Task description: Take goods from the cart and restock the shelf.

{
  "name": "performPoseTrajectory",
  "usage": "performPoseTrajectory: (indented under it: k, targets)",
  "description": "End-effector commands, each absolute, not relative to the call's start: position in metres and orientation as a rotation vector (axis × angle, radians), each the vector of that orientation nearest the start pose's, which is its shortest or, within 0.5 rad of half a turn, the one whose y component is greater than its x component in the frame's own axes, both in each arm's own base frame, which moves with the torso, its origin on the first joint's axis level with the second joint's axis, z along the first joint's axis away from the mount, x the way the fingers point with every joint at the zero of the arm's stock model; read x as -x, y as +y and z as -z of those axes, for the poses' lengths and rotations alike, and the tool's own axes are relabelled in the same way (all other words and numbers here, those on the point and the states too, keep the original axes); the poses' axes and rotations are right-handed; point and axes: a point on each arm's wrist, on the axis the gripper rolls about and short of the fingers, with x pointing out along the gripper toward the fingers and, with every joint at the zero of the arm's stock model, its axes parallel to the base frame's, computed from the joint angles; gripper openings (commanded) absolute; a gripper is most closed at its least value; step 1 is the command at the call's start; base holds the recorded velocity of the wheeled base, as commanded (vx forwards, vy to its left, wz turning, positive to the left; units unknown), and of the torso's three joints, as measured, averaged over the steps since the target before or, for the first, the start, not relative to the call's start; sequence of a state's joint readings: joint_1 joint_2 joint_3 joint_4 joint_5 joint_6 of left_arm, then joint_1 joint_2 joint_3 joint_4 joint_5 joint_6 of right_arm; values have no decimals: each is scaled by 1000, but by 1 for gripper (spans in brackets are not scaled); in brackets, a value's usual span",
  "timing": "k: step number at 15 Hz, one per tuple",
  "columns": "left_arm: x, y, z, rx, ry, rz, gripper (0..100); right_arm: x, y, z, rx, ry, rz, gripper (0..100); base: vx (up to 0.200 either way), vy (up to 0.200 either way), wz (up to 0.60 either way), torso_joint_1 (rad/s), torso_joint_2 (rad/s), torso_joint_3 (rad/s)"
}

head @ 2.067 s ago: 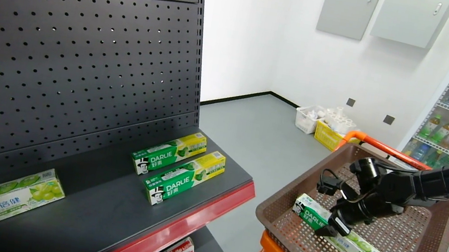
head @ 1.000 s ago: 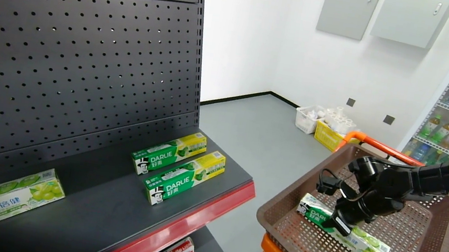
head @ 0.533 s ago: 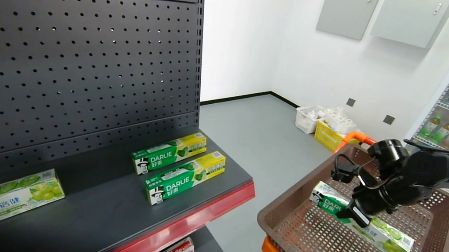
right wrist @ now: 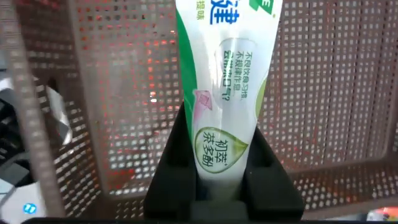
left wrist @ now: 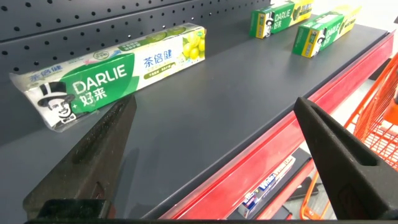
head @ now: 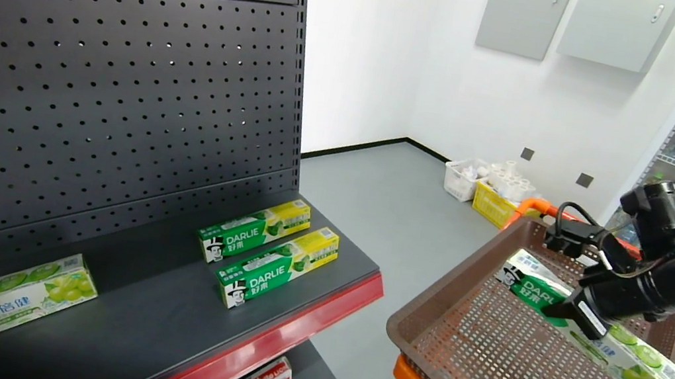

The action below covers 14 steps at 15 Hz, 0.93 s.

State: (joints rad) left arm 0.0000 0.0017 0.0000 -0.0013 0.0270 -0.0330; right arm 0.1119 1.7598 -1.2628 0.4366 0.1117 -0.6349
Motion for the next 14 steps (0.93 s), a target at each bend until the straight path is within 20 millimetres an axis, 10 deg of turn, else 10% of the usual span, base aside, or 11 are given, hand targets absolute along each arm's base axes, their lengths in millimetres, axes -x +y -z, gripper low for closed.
performPoseTrajectory:
  k: [1, 14]
  targets:
    - [23, 1, -76, 34, 1, -28, 100, -264, 36, -221, 565, 764, -472, 0, 0, 0, 0, 0, 0, 0]
    - [23, 1, -76, 34, 1, -26, 100, -157, 19, -226, 468, 687, -364, 0, 0, 0, 0, 0, 0, 0]
